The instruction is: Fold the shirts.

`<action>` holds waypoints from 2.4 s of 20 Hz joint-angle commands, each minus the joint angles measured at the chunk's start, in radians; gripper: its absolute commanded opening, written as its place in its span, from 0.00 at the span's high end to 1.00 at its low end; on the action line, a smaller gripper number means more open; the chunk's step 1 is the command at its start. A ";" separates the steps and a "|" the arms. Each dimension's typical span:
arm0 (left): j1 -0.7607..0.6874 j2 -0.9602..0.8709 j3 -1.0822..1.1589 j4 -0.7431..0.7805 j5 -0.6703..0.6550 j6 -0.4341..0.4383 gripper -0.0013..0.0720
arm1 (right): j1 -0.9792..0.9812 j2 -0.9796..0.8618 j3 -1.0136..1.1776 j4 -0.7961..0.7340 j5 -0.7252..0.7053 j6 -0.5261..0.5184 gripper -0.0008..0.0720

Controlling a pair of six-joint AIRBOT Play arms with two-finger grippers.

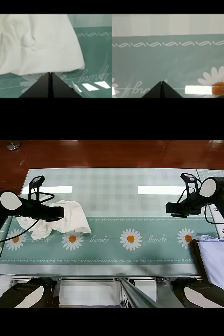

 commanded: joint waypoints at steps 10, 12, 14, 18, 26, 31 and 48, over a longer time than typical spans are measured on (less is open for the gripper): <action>0.000 -0.001 0.000 0.000 0.000 0.002 0.94 | -0.001 0.000 0.000 0.000 0.000 0.000 0.95; 0.000 -0.001 0.000 0.000 0.000 0.002 0.94 | -0.001 0.000 0.000 0.001 -0.003 0.000 0.95; 0.000 -0.001 0.000 0.000 0.000 0.002 0.94 | -0.001 0.000 0.000 0.002 -0.029 0.000 0.95; 0.000 -0.001 0.000 0.000 0.075 0.002 0.94 | -0.001 0.000 0.000 0.001 -0.048 0.000 0.95; 0.003 -0.002 0.010 0.088 0.183 0.024 0.02 | -0.001 -0.001 -0.001 -0.058 -0.072 -0.020 0.13; 0.146 -0.002 0.084 0.372 0.165 -0.151 0.03 | -0.001 -0.001 -0.001 -0.098 0.000 -0.019 0.13; 0.335 -0.347 0.068 0.209 0.066 -0.019 0.05 | -0.001 -0.001 0.000 0.154 -0.029 -0.074 0.13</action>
